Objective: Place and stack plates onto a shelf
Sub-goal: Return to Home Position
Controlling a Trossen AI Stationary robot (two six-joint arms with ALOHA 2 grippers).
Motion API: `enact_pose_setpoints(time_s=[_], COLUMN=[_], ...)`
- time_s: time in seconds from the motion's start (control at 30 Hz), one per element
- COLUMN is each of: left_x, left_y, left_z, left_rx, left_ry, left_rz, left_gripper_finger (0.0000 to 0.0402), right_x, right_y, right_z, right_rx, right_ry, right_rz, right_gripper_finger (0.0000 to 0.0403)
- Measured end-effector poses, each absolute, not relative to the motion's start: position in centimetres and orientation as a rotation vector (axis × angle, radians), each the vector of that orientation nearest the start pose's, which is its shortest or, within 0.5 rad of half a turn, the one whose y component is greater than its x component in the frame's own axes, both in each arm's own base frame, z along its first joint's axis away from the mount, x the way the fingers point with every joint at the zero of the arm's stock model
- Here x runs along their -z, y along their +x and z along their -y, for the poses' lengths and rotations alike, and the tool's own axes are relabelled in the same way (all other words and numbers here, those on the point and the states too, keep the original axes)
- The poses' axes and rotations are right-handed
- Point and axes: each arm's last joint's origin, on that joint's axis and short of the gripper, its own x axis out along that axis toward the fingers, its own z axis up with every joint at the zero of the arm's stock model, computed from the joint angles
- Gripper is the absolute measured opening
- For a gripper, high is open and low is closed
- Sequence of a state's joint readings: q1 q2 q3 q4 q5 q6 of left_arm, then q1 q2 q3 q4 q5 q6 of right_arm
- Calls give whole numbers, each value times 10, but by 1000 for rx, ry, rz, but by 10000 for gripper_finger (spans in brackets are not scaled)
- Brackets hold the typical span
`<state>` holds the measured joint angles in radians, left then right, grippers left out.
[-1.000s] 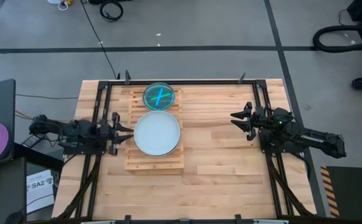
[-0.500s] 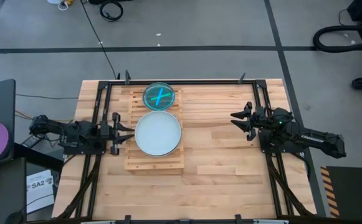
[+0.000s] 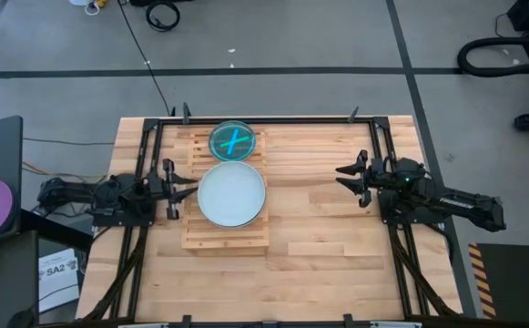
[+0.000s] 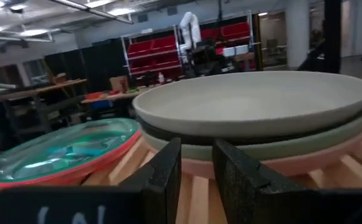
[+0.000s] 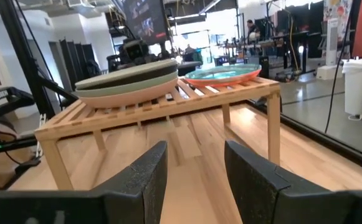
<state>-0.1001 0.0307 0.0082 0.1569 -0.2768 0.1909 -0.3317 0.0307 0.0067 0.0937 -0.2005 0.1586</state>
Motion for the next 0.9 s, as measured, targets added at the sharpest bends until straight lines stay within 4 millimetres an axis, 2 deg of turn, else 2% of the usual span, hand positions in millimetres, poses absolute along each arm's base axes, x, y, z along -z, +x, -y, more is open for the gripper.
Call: enact_pose_setpoints(time_s=[0.13,0.7,0.9], left_x=[-175,-169,-173], left_y=[98,99,99], left_z=[1,-1,-1], left_rx=[-118,-121,-122], left_ry=[153,83,48], left_rz=[83,25,69], left_gripper_finger=[98,98,98], right_x=[-172,-173,-173], right_y=[95,95,95], right_z=[27,27,27], right_rx=[125,125,124], right_ry=[145,137,142], right_rz=[78,79,79], right_gripper_finger=[165,165,165])
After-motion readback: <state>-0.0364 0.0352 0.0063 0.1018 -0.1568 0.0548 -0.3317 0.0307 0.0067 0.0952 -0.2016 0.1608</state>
